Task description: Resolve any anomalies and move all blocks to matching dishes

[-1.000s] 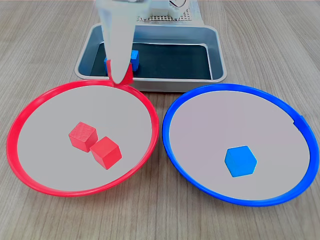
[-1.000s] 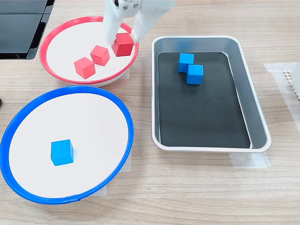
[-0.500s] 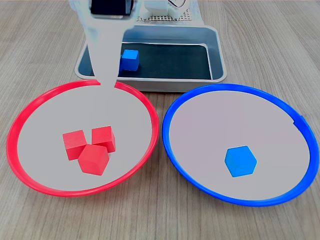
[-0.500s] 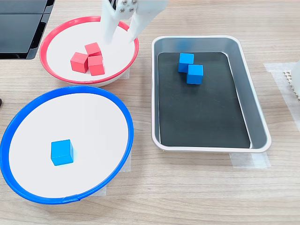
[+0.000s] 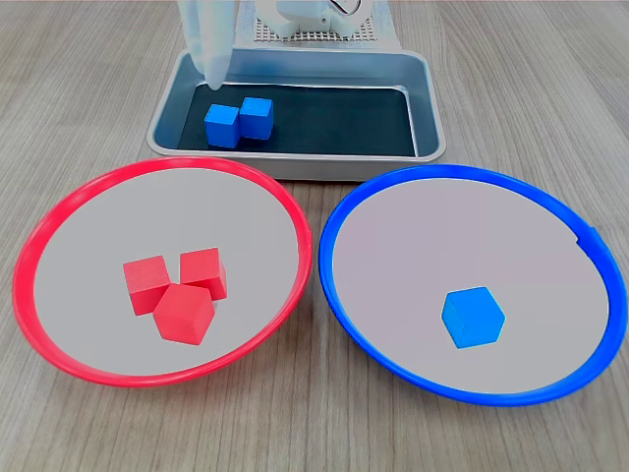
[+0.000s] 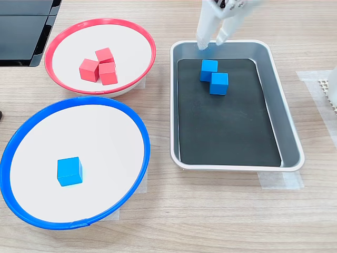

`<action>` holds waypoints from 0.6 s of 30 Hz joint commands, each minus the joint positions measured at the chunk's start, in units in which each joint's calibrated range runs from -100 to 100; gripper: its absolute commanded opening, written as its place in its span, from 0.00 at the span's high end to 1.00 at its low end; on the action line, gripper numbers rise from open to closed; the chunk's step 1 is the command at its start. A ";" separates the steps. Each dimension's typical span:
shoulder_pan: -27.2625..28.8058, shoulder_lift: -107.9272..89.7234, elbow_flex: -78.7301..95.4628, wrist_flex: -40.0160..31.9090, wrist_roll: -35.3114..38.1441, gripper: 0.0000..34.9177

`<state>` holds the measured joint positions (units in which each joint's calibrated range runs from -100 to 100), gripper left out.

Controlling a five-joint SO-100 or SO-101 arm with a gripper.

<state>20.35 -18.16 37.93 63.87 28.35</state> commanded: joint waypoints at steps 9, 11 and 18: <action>-0.17 2.34 3.35 -4.72 -16.17 0.59; -0.64 3.36 2.99 -3.49 -17.09 0.59; -0.64 6.94 2.62 -4.06 -18.22 0.61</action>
<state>20.18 -11.94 42.83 59.95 10.38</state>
